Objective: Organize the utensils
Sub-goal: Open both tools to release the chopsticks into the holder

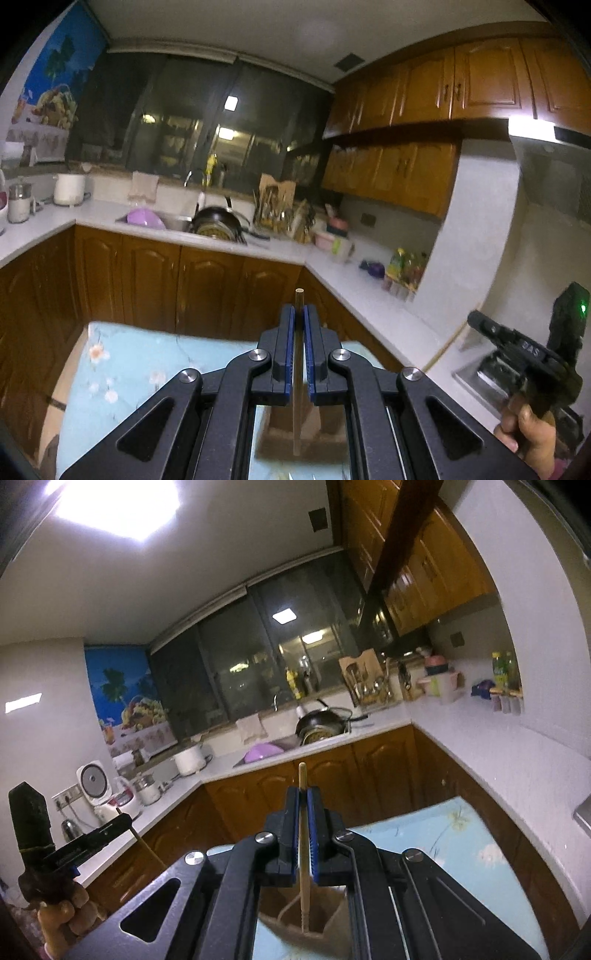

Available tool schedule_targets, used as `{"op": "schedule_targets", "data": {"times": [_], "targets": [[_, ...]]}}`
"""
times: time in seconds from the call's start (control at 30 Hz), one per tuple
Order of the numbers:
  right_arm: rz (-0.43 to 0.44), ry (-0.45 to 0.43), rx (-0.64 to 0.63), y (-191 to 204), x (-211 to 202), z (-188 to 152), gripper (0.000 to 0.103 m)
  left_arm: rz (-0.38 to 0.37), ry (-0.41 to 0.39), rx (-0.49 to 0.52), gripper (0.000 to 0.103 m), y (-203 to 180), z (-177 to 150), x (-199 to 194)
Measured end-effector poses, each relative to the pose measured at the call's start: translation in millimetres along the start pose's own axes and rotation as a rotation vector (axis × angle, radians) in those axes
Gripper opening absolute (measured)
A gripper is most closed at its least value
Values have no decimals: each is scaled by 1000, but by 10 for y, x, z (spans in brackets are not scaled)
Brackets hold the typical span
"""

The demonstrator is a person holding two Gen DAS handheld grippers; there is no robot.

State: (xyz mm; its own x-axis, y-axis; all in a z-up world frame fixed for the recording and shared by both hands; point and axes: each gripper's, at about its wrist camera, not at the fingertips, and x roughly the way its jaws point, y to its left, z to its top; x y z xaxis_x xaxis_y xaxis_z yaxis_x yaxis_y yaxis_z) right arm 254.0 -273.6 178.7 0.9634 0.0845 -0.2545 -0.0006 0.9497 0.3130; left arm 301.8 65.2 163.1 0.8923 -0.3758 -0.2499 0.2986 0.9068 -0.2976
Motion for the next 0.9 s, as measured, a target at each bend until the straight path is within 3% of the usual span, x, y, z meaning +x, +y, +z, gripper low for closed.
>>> {"op": "schedule_targets", "data": {"times": [0.13,0.27,0.6,0.9], "targets": [[-20,3,-18,-19,199,-2,4,26,-37,-17,3,38,-70,313],[-41,18,-31,-43,320,-157,5,65,-35,-28,3,78,-360,618],[-89,102,-14,-165,531,-700,5,95,94,-41,4,17,-1090,1254],[-102,154,29,-305,606,-832,5,88,98,-59,4,120,-876,1256]]}}
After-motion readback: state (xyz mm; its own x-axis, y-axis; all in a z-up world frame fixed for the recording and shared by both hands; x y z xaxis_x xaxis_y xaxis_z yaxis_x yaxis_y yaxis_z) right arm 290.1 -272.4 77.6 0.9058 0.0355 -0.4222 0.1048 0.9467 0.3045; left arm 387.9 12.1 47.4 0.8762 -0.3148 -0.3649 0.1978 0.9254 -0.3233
